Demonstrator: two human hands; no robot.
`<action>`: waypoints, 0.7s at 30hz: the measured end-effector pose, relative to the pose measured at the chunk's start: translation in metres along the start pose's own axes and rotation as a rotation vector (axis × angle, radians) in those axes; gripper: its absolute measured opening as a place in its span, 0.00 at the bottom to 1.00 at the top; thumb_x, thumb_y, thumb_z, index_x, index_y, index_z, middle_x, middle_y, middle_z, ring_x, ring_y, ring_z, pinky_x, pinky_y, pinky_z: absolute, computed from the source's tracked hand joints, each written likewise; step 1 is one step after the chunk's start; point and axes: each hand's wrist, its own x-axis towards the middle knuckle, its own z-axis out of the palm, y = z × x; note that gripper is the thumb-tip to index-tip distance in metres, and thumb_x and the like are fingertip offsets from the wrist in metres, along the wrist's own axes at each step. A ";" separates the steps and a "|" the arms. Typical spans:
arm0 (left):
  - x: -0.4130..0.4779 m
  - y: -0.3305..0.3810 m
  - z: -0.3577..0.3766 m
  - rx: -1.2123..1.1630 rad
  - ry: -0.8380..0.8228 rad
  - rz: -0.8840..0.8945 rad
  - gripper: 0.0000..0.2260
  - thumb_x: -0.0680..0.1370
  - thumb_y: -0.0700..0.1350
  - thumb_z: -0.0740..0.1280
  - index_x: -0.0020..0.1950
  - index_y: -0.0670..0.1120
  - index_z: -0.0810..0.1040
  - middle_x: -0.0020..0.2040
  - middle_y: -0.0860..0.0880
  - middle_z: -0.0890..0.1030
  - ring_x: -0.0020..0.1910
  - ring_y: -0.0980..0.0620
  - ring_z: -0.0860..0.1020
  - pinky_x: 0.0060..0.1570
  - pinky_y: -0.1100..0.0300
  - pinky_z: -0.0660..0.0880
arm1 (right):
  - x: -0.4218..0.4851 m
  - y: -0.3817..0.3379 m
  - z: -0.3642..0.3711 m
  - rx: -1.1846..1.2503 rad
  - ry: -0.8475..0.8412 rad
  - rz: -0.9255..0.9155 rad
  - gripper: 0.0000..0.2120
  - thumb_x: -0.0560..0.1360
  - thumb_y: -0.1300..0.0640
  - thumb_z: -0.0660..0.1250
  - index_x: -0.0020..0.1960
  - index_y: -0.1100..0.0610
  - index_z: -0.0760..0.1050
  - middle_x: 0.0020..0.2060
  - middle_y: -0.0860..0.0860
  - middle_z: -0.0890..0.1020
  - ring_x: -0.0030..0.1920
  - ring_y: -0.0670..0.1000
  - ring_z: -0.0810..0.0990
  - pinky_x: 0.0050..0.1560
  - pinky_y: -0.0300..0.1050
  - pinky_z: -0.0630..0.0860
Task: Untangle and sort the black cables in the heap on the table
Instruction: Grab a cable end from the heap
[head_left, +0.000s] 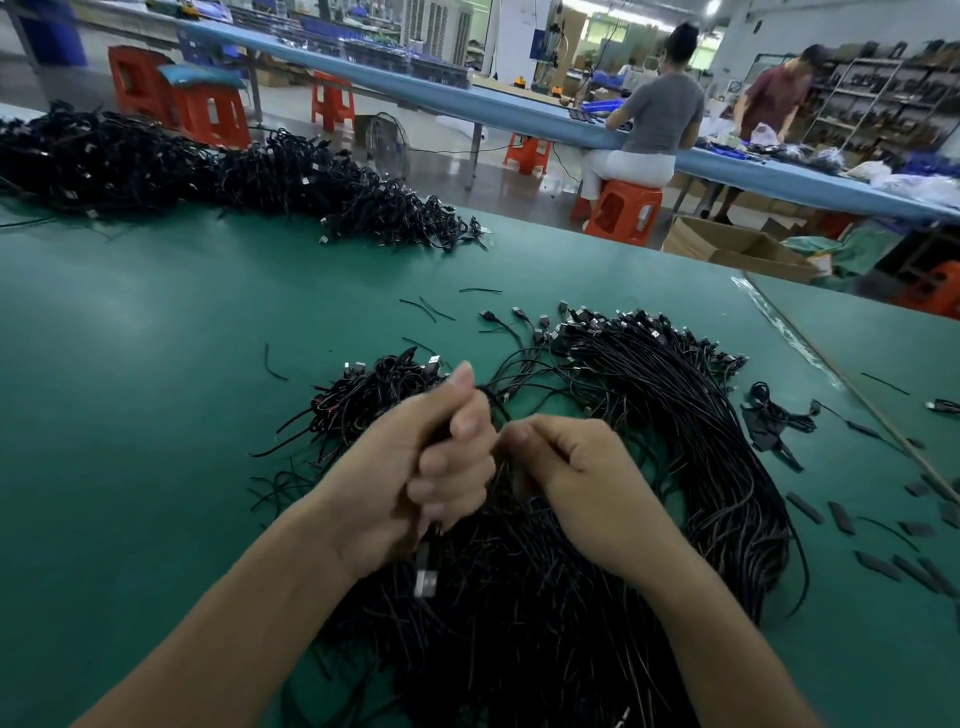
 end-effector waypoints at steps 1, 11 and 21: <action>0.002 -0.001 -0.001 -0.056 0.056 0.069 0.19 0.81 0.55 0.60 0.36 0.47 0.79 0.26 0.55 0.72 0.21 0.61 0.68 0.22 0.68 0.69 | -0.003 -0.001 0.003 -0.052 -0.041 0.019 0.20 0.82 0.49 0.61 0.32 0.39 0.77 0.24 0.44 0.74 0.24 0.43 0.66 0.26 0.40 0.62; 0.007 -0.024 -0.016 0.997 0.388 0.304 0.17 0.76 0.56 0.62 0.50 0.46 0.85 0.41 0.57 0.85 0.41 0.62 0.83 0.43 0.66 0.79 | -0.017 -0.014 -0.006 -0.420 -0.288 -0.031 0.09 0.82 0.54 0.62 0.44 0.47 0.76 0.34 0.41 0.77 0.35 0.41 0.76 0.36 0.34 0.69; -0.005 -0.008 -0.005 0.631 0.028 -0.270 0.25 0.81 0.63 0.56 0.30 0.49 0.70 0.23 0.54 0.61 0.21 0.57 0.59 0.23 0.65 0.63 | -0.007 0.006 -0.019 0.054 0.030 -0.147 0.07 0.71 0.49 0.76 0.41 0.51 0.80 0.37 0.47 0.83 0.35 0.48 0.79 0.37 0.42 0.77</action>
